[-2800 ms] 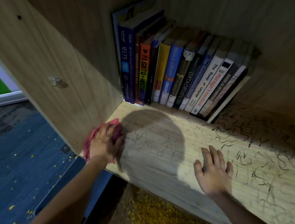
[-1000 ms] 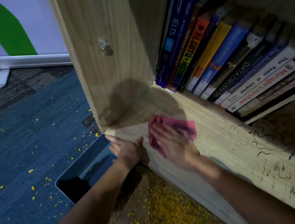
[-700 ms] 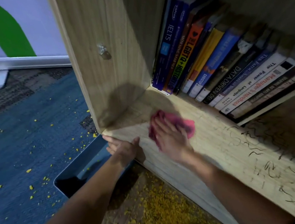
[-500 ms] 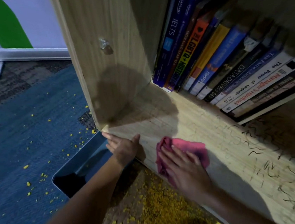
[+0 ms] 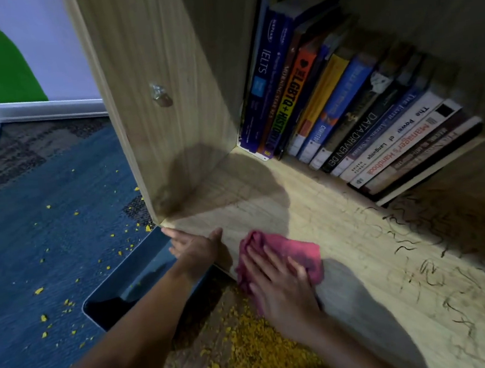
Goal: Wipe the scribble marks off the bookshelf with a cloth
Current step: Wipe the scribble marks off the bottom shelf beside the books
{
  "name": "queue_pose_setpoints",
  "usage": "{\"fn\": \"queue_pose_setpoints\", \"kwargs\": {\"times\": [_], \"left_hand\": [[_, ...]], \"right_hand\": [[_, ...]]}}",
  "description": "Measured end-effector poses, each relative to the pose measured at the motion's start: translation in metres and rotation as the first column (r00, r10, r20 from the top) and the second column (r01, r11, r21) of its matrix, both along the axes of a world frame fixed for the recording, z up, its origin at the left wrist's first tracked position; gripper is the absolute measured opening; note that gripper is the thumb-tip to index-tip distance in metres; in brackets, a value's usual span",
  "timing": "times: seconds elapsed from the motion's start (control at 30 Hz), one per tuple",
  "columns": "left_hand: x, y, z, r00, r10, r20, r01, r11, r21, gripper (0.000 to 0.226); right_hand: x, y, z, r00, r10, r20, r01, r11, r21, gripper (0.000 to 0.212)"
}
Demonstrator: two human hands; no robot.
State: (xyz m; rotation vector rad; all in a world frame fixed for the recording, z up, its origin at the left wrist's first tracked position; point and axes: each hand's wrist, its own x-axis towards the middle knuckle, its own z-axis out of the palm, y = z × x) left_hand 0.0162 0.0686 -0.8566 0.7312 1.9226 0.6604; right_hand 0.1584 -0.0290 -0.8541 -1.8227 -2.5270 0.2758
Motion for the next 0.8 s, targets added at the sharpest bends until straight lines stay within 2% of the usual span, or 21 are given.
{"fn": "queue_pose_setpoints", "kwargs": {"times": [0.07,0.17,0.2,0.3,0.37,0.4,0.43,0.47,0.5,0.53,0.57,0.63,0.7,0.8], "left_hand": [[0.000,0.001,-0.001,1.000,0.007,0.003,-0.007,1.000,-0.002,0.111],[-0.002,0.000,-0.001,1.000,0.010,-0.001,-0.010,1.000,-0.001,0.110],[-0.001,-0.001,0.000,1.000,0.009,0.000,-0.009,1.000,0.006,0.110],[-0.002,-0.003,0.000,1.000,0.005,-0.014,-0.005,0.999,0.032,0.110],[-0.002,-0.003,0.001,1.000,0.001,-0.008,-0.001,0.999,0.046,0.111],[-0.002,-0.004,0.004,1.000,-0.004,-0.004,0.004,0.999,0.039,0.112],[-0.002,-0.004,0.006,1.000,-0.016,-0.006,0.016,0.999,0.031,0.112],[-0.002,-0.006,0.009,0.999,-0.030,-0.019,0.030,0.999,0.018,0.112],[-0.002,-0.009,0.011,0.997,-0.044,-0.055,0.045,0.999,0.012,0.111],[0.000,-0.014,0.010,0.988,-0.065,-0.142,0.068,0.998,0.013,0.106],[0.005,-0.020,0.011,0.950,-0.113,-0.291,0.127,0.991,0.028,0.098],[0.026,-0.029,0.018,0.793,-0.225,-0.566,0.355,0.926,0.129,0.076],[0.059,-0.025,0.028,0.676,-0.345,-0.651,0.600,0.771,0.213,0.070],[0.106,0.002,0.024,0.464,-0.551,-0.693,0.828,0.549,0.118,0.083]], "right_hand": [[0.003,0.003,0.005,1.000,0.020,-0.002,-0.020,1.000,-0.008,0.049],[0.006,0.058,0.011,0.992,-0.042,0.120,0.049,0.997,-0.052,0.061],[0.006,0.079,0.013,0.992,-0.083,0.093,0.091,0.992,-0.083,0.063],[0.004,0.120,0.019,0.975,-0.209,-0.071,0.189,0.956,-0.223,0.049],[0.012,0.111,0.019,0.933,-0.275,-0.232,0.247,0.958,-0.144,0.046],[0.020,0.096,0.015,0.888,-0.350,-0.297,0.352,0.935,-0.048,0.045],[0.029,0.077,0.011,0.818,-0.467,-0.336,0.501,0.865,0.019,0.045],[0.038,0.057,0.009,0.733,-0.599,-0.323,0.637,0.771,0.018,0.046],[0.045,0.036,0.005,0.667,-0.703,-0.244,0.719,0.694,-0.033,0.048],[0.049,0.019,0.002,0.646,-0.753,-0.126,0.748,0.658,-0.093,0.051],[0.052,0.007,0.002,0.651,-0.758,-0.043,0.750,0.651,-0.119,0.054],[0.053,0.002,-0.006,0.661,-0.750,0.013,0.747,0.657,-0.098,0.056],[0.053,0.010,-0.012,0.641,-0.767,-0.021,0.767,0.641,-0.031,0.064],[0.053,0.014,-0.023,0.645,-0.763,0.037,0.759,0.646,0.085,0.057]]}}
